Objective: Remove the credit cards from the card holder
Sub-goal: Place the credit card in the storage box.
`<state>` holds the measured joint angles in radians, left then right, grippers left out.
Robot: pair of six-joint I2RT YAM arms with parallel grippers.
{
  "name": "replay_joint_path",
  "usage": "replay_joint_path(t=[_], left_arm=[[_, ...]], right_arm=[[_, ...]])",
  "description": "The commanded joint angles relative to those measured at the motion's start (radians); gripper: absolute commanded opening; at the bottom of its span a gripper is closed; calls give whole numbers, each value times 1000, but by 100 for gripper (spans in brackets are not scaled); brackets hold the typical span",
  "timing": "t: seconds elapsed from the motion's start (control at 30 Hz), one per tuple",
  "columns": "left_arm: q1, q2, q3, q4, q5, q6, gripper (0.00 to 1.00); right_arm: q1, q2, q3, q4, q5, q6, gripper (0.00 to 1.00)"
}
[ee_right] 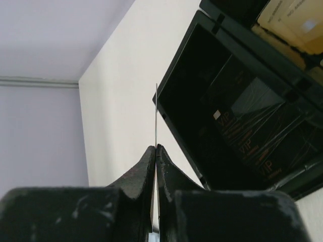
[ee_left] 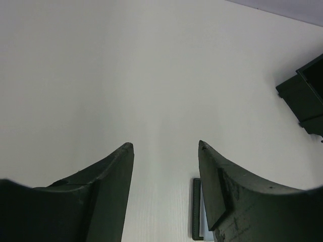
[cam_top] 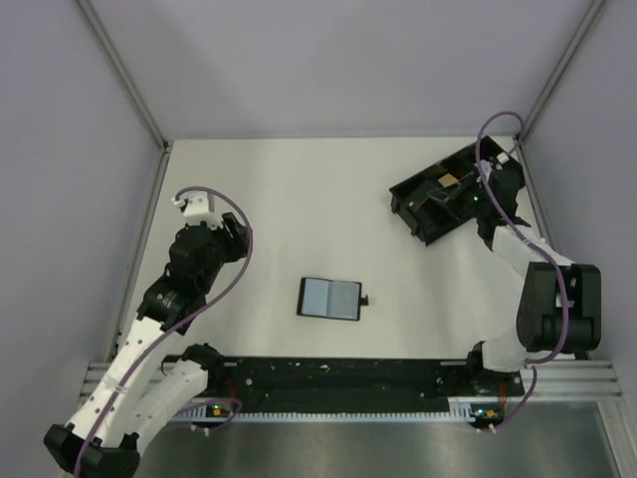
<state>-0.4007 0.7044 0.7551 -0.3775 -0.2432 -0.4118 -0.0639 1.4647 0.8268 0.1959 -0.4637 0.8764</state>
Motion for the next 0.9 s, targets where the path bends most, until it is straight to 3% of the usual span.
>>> replay_joint_path(t=[0.0,0.37,0.73,0.87], left_arm=[[39,-13,-11,25,37,22,59],[128,-13,-22,43,137,2,58],[158,-14,-26,48,171,-4,58],[160,-13,-30,48,174,-5,58]], right_arm=[[-19,84,98,100,54,22,0],[-34,301,219,122,-29,18,0],[10,356,189,102,6,16,0],[19,338,187,22,60,-5,16]])
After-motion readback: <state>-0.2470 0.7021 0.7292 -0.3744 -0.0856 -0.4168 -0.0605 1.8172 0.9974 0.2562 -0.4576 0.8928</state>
